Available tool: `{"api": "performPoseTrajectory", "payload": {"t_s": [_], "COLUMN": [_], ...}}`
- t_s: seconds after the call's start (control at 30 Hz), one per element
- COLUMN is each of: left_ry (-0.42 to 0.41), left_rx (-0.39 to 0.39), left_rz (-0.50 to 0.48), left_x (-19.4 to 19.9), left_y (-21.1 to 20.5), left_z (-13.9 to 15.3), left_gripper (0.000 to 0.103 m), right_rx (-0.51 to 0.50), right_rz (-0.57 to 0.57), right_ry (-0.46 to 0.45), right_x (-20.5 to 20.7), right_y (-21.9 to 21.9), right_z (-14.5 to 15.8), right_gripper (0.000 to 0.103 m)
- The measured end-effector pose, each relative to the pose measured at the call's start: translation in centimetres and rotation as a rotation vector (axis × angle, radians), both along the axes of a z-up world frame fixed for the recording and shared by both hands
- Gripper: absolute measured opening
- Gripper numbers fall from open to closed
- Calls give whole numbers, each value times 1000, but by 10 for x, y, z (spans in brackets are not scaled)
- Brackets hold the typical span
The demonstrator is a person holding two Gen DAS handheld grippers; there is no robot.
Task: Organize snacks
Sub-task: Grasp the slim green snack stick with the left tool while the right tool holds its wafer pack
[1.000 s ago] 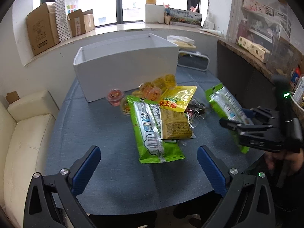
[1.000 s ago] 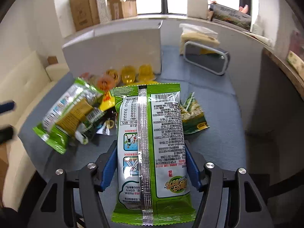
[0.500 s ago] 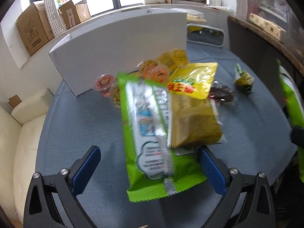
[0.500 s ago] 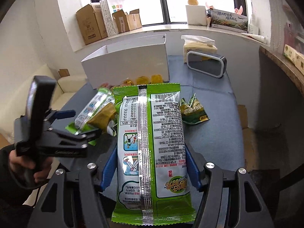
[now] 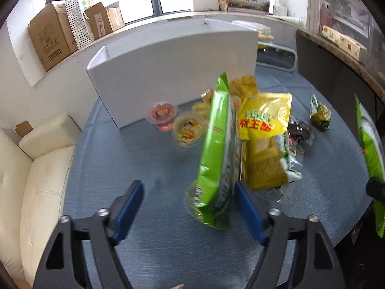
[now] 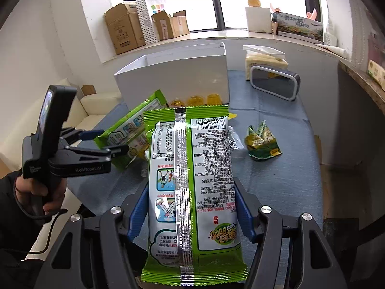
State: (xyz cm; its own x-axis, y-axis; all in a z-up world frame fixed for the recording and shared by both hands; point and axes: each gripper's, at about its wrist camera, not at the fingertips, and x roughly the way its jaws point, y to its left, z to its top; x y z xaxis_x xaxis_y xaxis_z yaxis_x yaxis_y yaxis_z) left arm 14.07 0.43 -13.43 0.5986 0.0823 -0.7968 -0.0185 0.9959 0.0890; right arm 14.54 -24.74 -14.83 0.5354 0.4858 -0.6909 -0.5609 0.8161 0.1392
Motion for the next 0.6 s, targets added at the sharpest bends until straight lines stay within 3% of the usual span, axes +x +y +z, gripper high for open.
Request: {"api": "performPoseTrajectory", "payload": {"t_s": [0.07, 0.27, 0.33, 0.4, 0.43, 0.47, 0.6], "left_ry": [-6, 28, 41, 67, 79, 85, 58], "left_rx": [-12, -38, -50, -75, -107, -127, -99], "left_rz": [-26, -45, -39, -35, -34, -39, -55], "left_x": [4, 37, 47, 52, 53, 52, 45], "left_y": [2, -5, -7, -9, -9, -9, -17], "left_z": [3, 4, 1, -4, -6, -8, -6], "left_gripper": [100, 99, 88, 45, 36, 28, 20], "right_rx": [0, 6, 8, 8, 8, 10, 11], "right_rz": [6, 7, 2, -6, -9, -12, -22], "right_ry": [0, 5, 9, 12, 14, 15, 20], "right_x": [1, 0, 0, 0, 1, 2, 3], "right_y": [3, 6, 5, 3, 2, 1, -2], "right_z": [0, -2, -3, -3, -3, -3, -4], "right_gripper": [69, 69, 69, 69, 69, 69, 69]}}
